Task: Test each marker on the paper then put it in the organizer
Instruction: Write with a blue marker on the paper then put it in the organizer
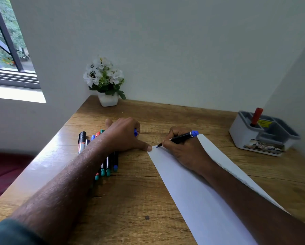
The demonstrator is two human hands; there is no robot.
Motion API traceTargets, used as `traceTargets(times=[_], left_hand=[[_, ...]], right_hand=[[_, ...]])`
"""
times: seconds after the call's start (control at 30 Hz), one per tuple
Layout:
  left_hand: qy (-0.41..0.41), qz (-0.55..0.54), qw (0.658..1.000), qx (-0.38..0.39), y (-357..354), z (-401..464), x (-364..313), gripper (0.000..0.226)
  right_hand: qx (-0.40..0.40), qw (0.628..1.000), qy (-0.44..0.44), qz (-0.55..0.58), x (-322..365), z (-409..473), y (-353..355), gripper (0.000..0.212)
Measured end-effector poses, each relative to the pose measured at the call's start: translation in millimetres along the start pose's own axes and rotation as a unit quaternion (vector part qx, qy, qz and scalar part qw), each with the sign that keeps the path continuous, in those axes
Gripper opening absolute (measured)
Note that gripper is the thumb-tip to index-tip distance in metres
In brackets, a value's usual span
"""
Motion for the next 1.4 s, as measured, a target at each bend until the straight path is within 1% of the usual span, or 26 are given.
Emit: traceTargets(times=[0.13, 0.3, 0.43, 0.6, 0.8, 0.93, 1.4], left_hand=[[0.001, 0.000, 1.000, 0.001, 0.6, -0.8, -0.3, 0.056], [0.004, -0.001, 1.000, 0.004, 1.6, -2.9, -1.7, 0.056], [0.004, 0.000, 1.000, 0.009, 1.5, -2.6, -2.4, 0.056], [0.001, -0.005, 1.000, 0.004, 1.5, -3.1, -1.4, 0.056], [-0.004, 0.000, 1.000, 0.005, 0.2, -1.4, -1.4, 0.055], [0.000, -0.006, 1.000, 0.002, -0.2, -1.6, -0.7, 0.056], [0.005, -0.008, 1.000, 0.008, 1.5, -2.7, -0.7, 0.056]], right_hand=[[-0.007, 1.000, 0.002, 0.010, 1.8, -1.1, 2.2, 0.020], [-0.001, 1.000, -0.003, -0.008, 2.2, -0.9, 3.0, 0.024], [-0.007, 1.000, -0.006, -0.007, 1.1, -1.0, 4.0, 0.021], [-0.009, 1.000, -0.016, -0.004, 1.0, -1.1, 4.1, 0.024], [-0.014, 1.000, -0.023, -0.009, -0.8, -0.6, 5.1, 0.022], [-0.026, 0.999, -0.025, 0.007, -2.4, -1.6, 7.9, 0.027], [-0.029, 0.999, -0.037, -0.001, -3.2, -1.9, 9.1, 0.022]])
Point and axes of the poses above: each hand's wrist, its own z-axis towards the middle knuckle, its own y-axis out of the back of the hand, x = y × z, the point moved 9 cm from there along z, towards the middle knuckle, and after that the axes turned 5 degrees about y, right-handed, at the moved point
